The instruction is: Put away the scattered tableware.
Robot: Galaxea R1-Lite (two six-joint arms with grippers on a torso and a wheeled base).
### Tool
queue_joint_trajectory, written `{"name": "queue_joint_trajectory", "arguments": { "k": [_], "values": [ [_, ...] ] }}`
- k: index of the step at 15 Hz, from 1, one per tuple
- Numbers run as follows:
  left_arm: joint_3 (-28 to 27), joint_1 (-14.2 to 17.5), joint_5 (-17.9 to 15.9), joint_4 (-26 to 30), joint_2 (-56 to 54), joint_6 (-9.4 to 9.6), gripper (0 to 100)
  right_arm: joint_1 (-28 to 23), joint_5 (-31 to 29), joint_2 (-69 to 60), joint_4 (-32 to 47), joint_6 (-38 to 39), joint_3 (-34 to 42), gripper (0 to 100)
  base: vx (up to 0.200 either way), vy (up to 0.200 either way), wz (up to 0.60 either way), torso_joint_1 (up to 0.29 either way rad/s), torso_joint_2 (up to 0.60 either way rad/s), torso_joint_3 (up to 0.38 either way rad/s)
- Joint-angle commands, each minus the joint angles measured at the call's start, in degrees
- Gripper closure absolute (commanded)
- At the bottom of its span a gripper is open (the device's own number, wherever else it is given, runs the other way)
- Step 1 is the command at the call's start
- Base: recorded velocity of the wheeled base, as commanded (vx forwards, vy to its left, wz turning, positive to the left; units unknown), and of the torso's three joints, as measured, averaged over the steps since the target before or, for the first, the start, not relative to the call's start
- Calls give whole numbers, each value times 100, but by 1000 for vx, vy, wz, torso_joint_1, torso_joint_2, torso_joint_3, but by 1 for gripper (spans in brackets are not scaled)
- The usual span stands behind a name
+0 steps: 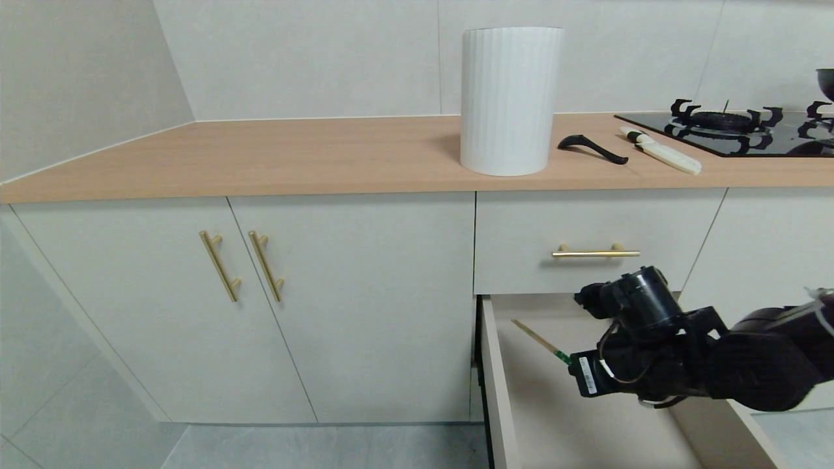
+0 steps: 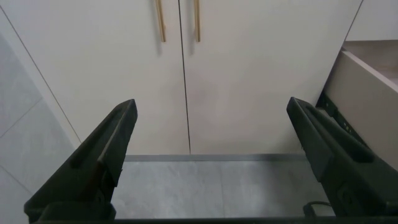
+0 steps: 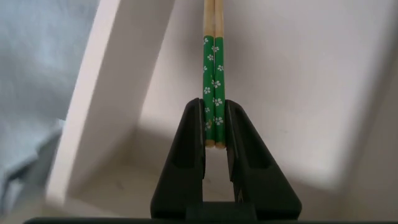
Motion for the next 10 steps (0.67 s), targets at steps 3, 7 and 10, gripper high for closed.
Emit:
{"name": "queue_joint_trajectory", "arguments": {
  "k": [3, 7, 10],
  "values": [
    [0, 1, 2, -1, 0, -1, 0, 9, -542, 1432, -308, 673, -685, 100, 0, 0, 0, 0, 0, 0],
    [0, 1, 2, -1, 0, -1, 0, 26, -595, 1730, -352, 682, -642, 100, 0, 0, 0, 0, 0, 0],
    [0, 1, 2, -1, 0, -1, 0, 35, -577, 1976, -352, 665, -633, 100, 0, 0, 0, 0, 0, 0]
  ]
}}
